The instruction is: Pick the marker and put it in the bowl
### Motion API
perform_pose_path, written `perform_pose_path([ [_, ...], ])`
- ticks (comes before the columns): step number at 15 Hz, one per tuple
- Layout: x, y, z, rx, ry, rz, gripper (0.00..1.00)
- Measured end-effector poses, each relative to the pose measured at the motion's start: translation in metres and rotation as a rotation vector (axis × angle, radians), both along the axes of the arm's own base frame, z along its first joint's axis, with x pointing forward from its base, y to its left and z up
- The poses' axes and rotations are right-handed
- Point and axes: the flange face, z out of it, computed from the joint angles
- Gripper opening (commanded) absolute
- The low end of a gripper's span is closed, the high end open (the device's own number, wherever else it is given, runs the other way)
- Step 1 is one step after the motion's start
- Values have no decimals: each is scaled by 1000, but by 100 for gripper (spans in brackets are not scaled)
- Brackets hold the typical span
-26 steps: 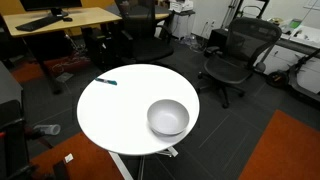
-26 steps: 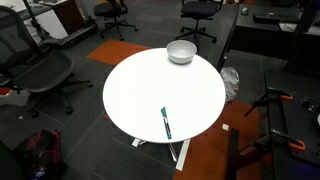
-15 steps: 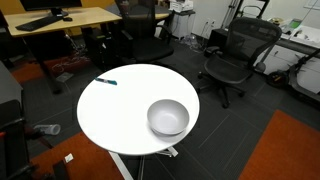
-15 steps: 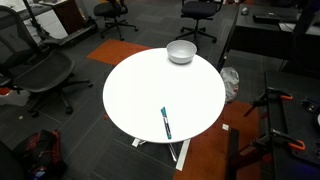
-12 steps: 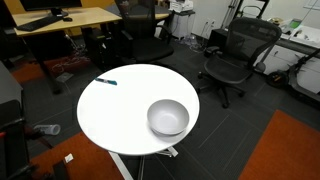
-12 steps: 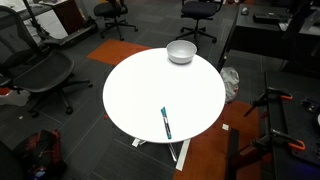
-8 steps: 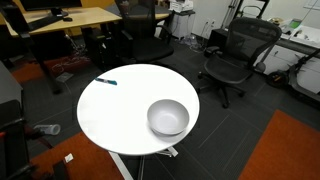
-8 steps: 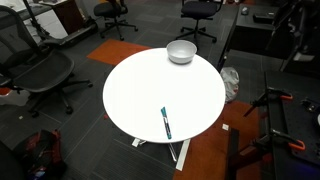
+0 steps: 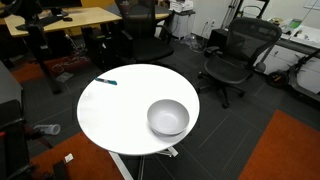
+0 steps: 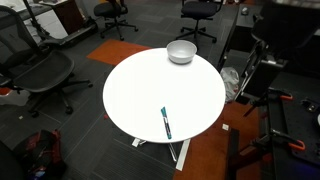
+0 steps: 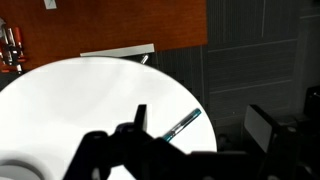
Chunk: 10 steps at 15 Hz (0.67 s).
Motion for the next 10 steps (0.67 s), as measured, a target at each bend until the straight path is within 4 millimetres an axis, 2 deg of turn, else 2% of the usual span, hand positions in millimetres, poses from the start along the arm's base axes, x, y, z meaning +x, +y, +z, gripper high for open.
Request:
perform_pose_path([
  [4, 11, 17, -29, 7, -17, -148, 100],
  [10, 39, 24, -66, 41, -43, -327, 100],
])
